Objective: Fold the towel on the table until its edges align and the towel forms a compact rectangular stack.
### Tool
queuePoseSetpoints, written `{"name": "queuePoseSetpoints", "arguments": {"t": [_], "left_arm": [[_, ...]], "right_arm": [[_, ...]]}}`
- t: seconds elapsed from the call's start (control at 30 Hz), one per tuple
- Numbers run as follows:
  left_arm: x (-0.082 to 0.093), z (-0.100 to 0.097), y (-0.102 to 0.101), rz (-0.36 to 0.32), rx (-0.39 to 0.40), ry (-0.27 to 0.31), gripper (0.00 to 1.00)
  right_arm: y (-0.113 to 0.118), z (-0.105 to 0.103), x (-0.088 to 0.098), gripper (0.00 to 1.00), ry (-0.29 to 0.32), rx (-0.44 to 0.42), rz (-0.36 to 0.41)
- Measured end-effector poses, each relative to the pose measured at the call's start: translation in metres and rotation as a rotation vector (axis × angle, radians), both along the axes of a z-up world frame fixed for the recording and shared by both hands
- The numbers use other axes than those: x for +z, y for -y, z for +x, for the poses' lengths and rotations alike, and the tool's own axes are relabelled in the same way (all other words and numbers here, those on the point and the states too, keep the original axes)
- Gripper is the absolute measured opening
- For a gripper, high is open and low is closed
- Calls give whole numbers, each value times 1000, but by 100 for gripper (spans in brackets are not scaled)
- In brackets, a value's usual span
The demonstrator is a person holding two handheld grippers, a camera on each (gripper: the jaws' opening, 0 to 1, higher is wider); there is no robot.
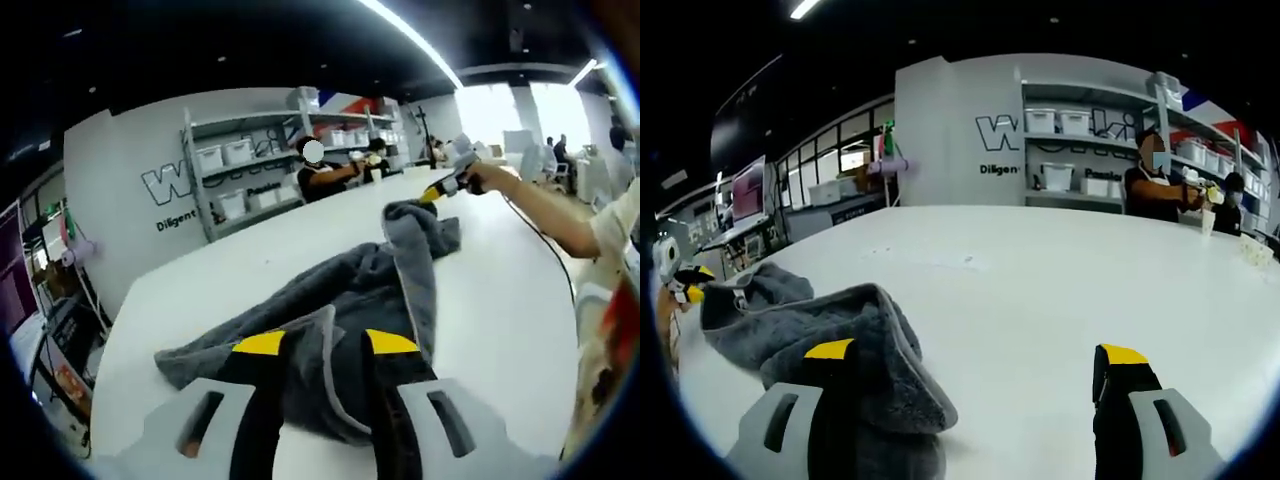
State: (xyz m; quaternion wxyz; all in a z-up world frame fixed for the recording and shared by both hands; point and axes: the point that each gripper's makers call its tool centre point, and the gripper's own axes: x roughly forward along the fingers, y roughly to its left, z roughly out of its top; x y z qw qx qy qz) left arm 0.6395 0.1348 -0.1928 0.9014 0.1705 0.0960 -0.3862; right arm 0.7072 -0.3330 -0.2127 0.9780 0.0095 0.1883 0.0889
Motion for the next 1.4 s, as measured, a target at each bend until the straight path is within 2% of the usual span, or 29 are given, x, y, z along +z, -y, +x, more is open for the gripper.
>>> {"name": "queuePoseSetpoints", "arguments": {"t": [0.07,0.2,0.37,0.47,0.57,0.63,0.73,0.9,1.13,1.33,1.4], "left_arm": [[-2,2,0,6,4,0,25],[-6,3,2,-1,-6,-17,4],[-10,10,-7,-14,63,-17,3],[-3,11,-22,-88,140,1,3],[-5,11,-46,-147,248,12,3],[-9,9,-66,-157,338,36,3],[-17,1,-87,-187,413,44,3],[-28,-12,-110,-179,497,63,4],[-37,-31,-122,-114,550,81,4],[-35,-41,-131,-154,595,81,4],[-34,-45,-135,-153,620,109,4]], "right_arm": [[-1,-1,-1,99,-4,1,0],[1,1,-1,99,-5,-1,4],[2,-1,4,99,11,-4,2],[0,-2,7,99,19,-2,-1],[0,-3,9,99,25,-1,-7],[0,-4,11,99,31,0,-7],[-2,-5,11,99,34,3,-9],[-3,-5,11,99,32,6,-10],[-3,-5,6,99,22,2,-7],[-2,-2,5,99,13,4,-6],[-3,-2,5,99,14,4,-5]]}}
